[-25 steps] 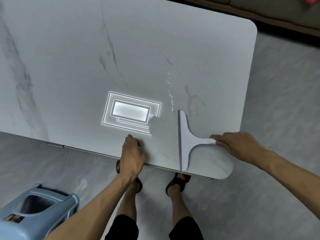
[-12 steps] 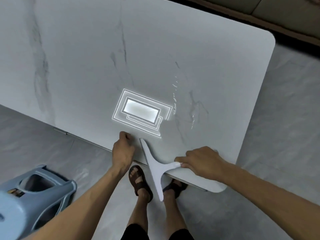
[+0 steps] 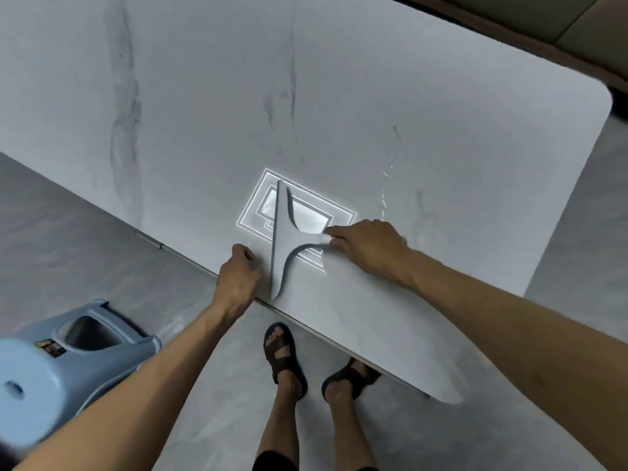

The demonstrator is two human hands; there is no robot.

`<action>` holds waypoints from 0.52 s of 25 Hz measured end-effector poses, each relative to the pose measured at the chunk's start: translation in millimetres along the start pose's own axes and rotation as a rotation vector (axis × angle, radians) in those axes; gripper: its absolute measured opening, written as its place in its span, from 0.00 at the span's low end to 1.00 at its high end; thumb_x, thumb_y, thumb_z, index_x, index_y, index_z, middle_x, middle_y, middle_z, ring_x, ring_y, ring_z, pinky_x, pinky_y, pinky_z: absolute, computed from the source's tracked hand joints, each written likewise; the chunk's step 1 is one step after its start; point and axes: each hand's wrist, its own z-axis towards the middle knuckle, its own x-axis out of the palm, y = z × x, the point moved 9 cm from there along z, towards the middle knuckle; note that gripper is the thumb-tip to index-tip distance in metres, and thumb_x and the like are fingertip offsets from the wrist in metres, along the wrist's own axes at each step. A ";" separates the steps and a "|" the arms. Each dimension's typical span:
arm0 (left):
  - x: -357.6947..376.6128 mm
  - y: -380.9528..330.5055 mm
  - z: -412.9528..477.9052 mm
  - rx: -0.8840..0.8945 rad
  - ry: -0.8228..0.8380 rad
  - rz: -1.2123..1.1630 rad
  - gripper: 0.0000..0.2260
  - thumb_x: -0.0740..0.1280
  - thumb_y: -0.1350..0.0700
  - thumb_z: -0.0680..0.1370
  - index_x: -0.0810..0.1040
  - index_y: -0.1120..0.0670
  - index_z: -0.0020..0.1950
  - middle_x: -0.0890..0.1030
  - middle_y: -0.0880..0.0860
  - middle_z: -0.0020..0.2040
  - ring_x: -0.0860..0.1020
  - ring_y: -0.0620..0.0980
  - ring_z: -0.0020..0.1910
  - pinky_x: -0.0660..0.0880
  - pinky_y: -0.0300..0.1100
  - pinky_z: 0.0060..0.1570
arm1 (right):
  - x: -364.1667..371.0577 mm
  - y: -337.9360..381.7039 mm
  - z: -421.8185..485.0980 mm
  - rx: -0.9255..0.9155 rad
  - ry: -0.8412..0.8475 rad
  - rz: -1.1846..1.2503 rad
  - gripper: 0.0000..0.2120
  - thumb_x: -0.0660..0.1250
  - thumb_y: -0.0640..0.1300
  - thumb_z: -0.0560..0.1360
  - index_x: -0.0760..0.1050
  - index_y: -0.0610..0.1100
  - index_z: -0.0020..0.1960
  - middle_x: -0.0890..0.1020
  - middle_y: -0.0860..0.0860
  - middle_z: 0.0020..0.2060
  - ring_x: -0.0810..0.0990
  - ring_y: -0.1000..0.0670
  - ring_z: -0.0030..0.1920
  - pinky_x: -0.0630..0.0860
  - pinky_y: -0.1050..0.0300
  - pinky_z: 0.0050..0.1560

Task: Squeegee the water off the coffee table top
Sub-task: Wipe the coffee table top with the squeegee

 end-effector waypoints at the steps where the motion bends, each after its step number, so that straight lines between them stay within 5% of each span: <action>1: 4.0 -6.9 -0.4 0.006 0.030 -0.006 0.09 0.60 0.64 0.74 0.66 0.55 0.52 0.74 0.52 0.38 0.72 0.52 0.35 0.67 0.44 0.31 | -11.0 -20.4 -7.4 0.052 -0.023 -0.001 0.13 0.52 0.55 0.81 0.74 0.57 0.57 0.83 0.48 0.48 0.79 0.39 0.49 0.71 0.51 0.44; 7: 30.1 -67.4 3.2 0.102 0.126 0.001 0.05 0.60 0.58 0.77 0.67 0.55 0.52 0.76 0.54 0.38 0.74 0.52 0.34 0.67 0.44 0.30 | -43.5 -140.2 -98.6 0.336 -0.048 0.065 0.14 0.49 0.56 0.81 0.72 0.64 0.58 0.83 0.54 0.45 0.79 0.46 0.43 0.75 0.50 0.45; 13: 53.1 -127.7 20.6 0.159 0.126 0.017 0.06 0.58 0.51 0.78 0.68 0.53 0.48 0.75 0.47 0.35 0.74 0.49 0.34 0.65 0.40 0.30 | -53.5 -196.9 -179.5 0.559 -0.123 -0.013 0.16 0.51 0.56 0.82 0.72 0.61 0.65 0.84 0.53 0.50 0.81 0.45 0.48 0.70 0.54 0.40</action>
